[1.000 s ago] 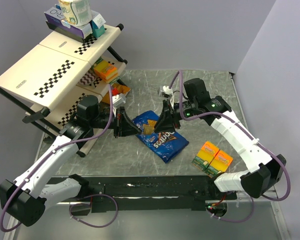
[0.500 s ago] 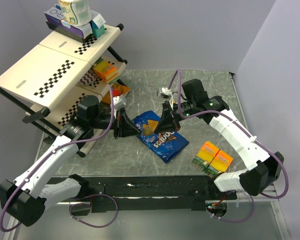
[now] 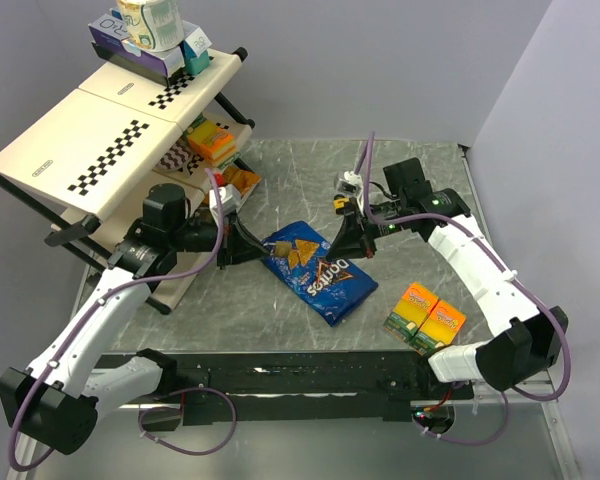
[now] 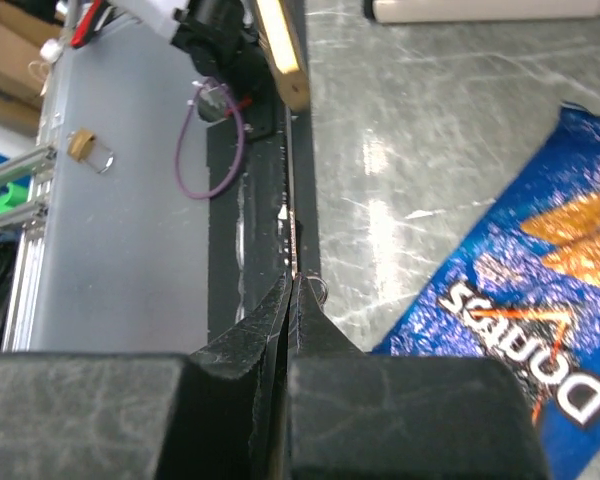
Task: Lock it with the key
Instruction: Lock the lock, then place the key at the center of the board.
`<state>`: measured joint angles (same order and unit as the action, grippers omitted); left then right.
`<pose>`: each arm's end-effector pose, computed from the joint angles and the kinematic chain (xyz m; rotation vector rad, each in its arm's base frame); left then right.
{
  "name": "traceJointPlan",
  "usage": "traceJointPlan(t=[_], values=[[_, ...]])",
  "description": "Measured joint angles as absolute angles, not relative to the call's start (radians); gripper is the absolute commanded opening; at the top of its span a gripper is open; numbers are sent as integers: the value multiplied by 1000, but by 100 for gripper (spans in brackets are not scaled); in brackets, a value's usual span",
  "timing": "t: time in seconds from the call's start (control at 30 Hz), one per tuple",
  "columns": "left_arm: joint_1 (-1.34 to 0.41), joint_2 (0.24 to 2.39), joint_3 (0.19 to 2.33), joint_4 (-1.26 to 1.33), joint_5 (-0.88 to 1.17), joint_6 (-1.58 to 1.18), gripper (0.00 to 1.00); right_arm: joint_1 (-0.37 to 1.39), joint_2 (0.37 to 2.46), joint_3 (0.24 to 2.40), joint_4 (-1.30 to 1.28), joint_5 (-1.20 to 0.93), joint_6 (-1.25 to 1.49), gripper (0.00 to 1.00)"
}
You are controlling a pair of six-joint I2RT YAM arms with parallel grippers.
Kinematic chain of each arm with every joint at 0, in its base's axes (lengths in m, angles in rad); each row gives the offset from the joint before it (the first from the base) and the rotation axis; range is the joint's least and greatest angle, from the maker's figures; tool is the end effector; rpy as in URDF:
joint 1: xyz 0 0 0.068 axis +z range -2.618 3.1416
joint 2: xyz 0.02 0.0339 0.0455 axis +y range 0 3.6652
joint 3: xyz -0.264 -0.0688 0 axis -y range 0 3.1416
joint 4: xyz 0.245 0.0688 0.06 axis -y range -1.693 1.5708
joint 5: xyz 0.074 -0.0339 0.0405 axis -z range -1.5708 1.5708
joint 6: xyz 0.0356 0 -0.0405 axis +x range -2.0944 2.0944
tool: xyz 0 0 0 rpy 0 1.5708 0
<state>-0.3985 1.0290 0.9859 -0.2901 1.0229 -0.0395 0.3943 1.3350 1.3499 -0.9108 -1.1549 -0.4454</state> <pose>0.1897 -0.1129 0.3588 1.0241 1.6345 -1.2583 0.2253 0.1290 0.3648 -1.2997 1.7290 1.3545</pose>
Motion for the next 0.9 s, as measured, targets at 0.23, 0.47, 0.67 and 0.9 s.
traceJointPlan(t=[0.23, 0.47, 0.67, 0.9], values=[[-385, 1029, 984, -297, 1023, -36, 1, 315, 1346, 1291, -799, -1045, -352, 0], [-385, 1038, 982, -364, 991, 35, 1, 304, 1470, 1285, -505, -758, -87, 0], [-385, 1045, 953, -383, 952, 52, 1, 304, 1673, 1325, -382, -561, 91, 0], [-385, 1045, 910, -379, 937, 43, 1, 308, 1887, 1442, -345, -445, 197, 0]])
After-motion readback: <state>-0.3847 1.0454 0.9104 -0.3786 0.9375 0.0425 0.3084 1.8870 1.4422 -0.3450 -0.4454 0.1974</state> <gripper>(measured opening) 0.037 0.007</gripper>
